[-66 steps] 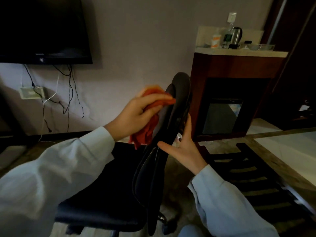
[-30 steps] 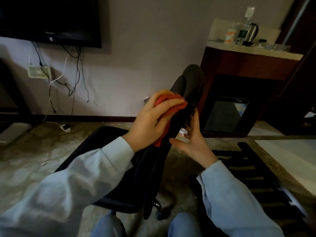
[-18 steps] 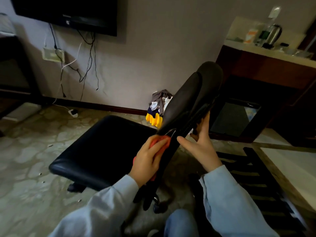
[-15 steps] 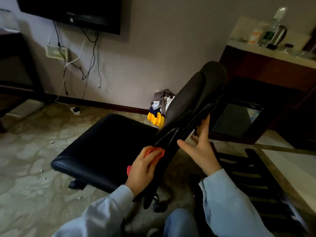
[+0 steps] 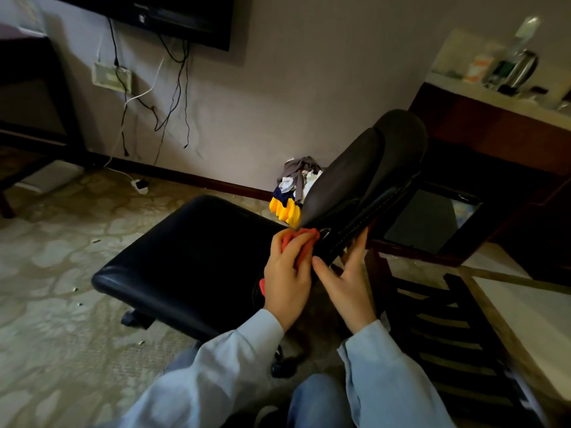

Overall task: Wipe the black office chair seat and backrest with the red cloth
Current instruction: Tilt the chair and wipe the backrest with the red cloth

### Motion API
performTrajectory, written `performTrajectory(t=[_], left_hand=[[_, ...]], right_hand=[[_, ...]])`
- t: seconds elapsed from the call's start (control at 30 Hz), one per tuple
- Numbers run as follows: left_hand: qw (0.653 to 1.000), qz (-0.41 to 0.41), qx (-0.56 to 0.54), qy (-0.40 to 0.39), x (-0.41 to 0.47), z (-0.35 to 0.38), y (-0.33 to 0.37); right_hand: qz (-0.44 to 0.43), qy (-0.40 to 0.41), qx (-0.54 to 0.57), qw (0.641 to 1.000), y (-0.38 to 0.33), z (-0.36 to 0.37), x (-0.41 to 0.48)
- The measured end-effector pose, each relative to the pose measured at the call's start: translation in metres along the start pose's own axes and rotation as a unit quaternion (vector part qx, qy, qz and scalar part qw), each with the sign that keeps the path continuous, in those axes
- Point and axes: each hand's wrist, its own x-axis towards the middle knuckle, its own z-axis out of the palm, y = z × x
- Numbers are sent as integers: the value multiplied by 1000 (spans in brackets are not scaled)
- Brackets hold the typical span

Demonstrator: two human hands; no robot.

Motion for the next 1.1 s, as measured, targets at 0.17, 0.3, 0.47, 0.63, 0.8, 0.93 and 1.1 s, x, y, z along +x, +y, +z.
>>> performTrajectory(t=[0.17, 0.3, 0.47, 0.63, 0.8, 0.93, 1.1], left_hand=[[999, 17, 46, -3, 0, 1, -3], [999, -12, 31, 8, -12, -1, -29], [995, -94, 25, 11, -36, -16, -78], [994, -101, -30, 25, -22, -28, -42], [990, 116, -72, 25, 14, -27, 38], [978, 202, -26, -45, 15, -15, 43], [974, 209, 51, -66, -14, -26, -7]], right_hand=[[0, -10, 3, 1000, 11, -3, 0], [1, -12, 18, 1000, 14, -5, 1], [10, -28, 15, 999, 19, -7, 1], [9, -25, 12, 1000, 20, -6, 2], [-8, -23, -8, 1000, 17, -4, 1], [-17, -21, 18, 999, 17, 3, -6], [10, -59, 50, 997, 5, 3, -17]])
